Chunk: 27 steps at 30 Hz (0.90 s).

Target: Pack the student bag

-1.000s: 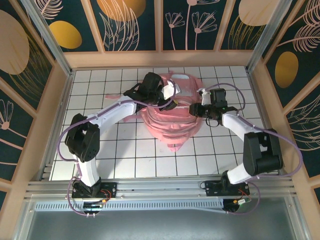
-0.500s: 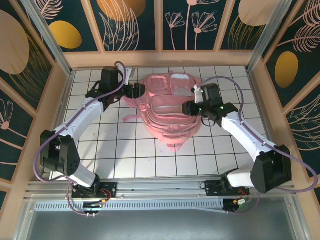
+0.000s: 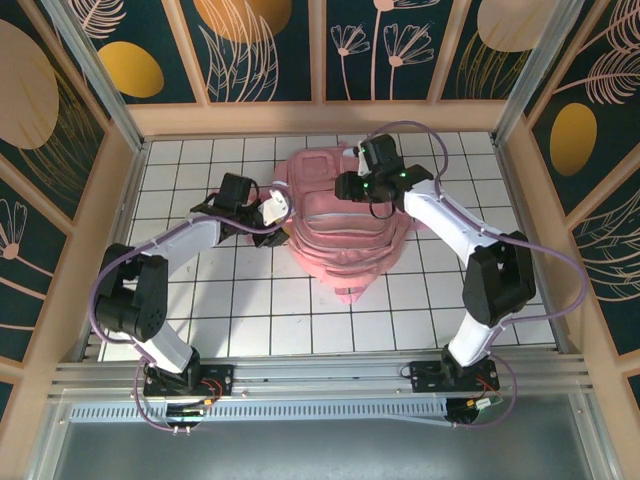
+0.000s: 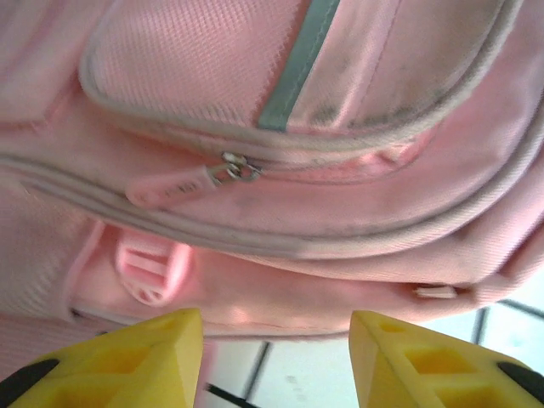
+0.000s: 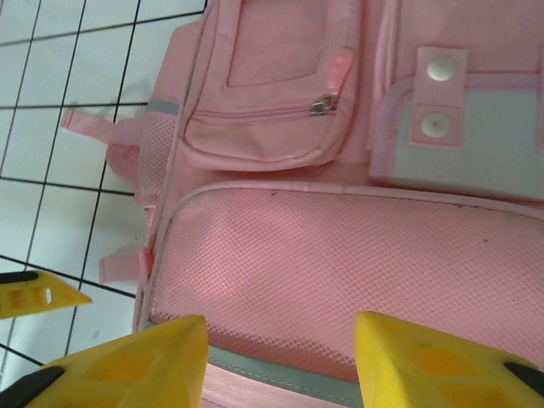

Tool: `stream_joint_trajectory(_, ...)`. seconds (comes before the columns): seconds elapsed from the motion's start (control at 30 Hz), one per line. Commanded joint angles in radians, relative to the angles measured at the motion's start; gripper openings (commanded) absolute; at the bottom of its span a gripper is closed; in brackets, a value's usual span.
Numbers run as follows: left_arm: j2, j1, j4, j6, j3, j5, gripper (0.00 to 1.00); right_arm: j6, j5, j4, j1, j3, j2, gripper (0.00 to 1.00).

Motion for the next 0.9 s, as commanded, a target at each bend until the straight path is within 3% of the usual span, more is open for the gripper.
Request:
stream_joint_trajectory(0.0,0.054,0.003,-0.035,0.300,0.100,-0.048,0.48,0.019,-0.069,-0.025,-0.034,0.019,0.003,0.49)
stream_joint_trajectory(0.2,0.119,0.002,-0.012,0.371,0.139,0.062,0.50,-0.003,-0.100,-0.041,-0.053,-0.017,-0.006,0.49)
stream_joint_trajectory(0.37,0.257,0.003,-0.212,0.404,0.317,0.131,0.48,-0.013,-0.124,-0.053,-0.076,-0.058,-0.030,0.48)
stream_joint_trajectory(0.6,0.417,0.003,-0.358,0.400,0.538,0.155,0.49,-0.074,-0.153,-0.115,-0.121,-0.074,-0.050,0.48)
stream_joint_trajectory(0.73,0.484,0.003,-0.560,0.472,0.656,0.197,0.45,-0.110,-0.179,-0.149,-0.154,-0.079,-0.054,0.48)
stream_joint_trajectory(0.87,0.481,0.003,-0.636,0.522,0.656,0.227,0.46,-0.144,-0.205,-0.163,-0.171,-0.088,-0.053,0.48)
